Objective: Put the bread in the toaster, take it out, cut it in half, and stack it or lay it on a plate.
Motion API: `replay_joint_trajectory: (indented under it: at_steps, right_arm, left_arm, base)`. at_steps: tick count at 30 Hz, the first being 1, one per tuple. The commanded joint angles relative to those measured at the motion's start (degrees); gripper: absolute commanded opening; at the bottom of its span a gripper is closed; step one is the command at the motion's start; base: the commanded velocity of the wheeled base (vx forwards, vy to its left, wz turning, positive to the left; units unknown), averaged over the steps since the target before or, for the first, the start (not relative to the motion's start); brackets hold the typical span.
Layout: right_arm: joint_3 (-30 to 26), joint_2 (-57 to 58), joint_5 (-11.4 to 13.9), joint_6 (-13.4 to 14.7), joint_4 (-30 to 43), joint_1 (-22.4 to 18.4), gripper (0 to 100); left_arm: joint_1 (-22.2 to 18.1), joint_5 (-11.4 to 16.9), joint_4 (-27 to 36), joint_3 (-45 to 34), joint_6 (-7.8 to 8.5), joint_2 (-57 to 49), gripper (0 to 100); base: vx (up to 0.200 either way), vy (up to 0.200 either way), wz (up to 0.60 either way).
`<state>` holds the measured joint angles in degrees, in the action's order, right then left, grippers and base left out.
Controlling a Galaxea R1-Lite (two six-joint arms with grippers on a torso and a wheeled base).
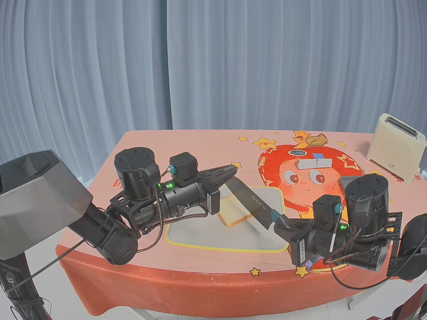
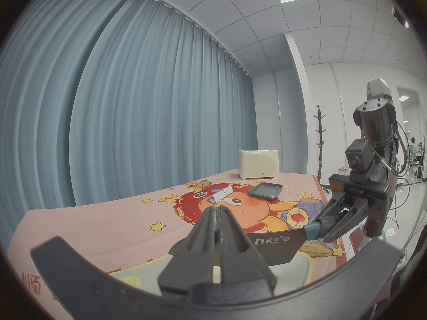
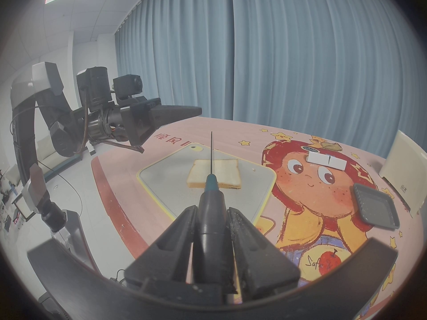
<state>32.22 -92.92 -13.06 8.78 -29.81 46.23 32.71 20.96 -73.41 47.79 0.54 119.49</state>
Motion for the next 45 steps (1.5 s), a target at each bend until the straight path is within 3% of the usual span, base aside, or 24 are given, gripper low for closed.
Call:
replay_joint_trajectory:
  at_steps: [1,7,12,17,25,30,45]
  right_arm:
    - [0.0,0.3,0.0,0.0,-0.1,0.0,0]
    - [-0.1,0.2,0.0,0.0,-0.3,0.1,0]
    - [-0.3,-0.2,0.0,0.0,-0.3,0.2,0]
    - [-0.3,-0.4,0.0,-0.1,-0.4,0.2,0]
    - [-0.2,-0.4,0.0,-0.1,-0.4,0.3,0]
    - [0.0,-0.8,0.0,-0.1,-0.4,0.3,0]
    - [0.7,-1.9,0.0,-0.1,-0.4,0.2,0]
  left_arm:
    - [0.2,0.0,0.5,0.1,0.08,0.0,0]
    - [0.1,0.0,4.2,3.0,0.34,0.3,0]
    - [0.0,0.0,9.6,7.3,2.19,0.1,0]
    - [-0.2,0.0,13.9,9.4,2.98,0.0,0]
    - [-0.2,0.0,17.3,11.2,3.16,0.5,0]
    - [-0.4,-0.1,17.5,11.4,4.82,1.2,0]
    - [-0.3,-0.7,17.7,12.9,5.09,4.1,0]
  base:
    - [0.000,0.000,0.00]
    - [0.000,0.000,0.00]
    - [0.000,0.000,0.00]
    - [0.000,0.000,0.00]
    - [0.000,0.000,0.00]
    - [0.000,0.000,0.00]
    - [0.000,0.000,0.00]
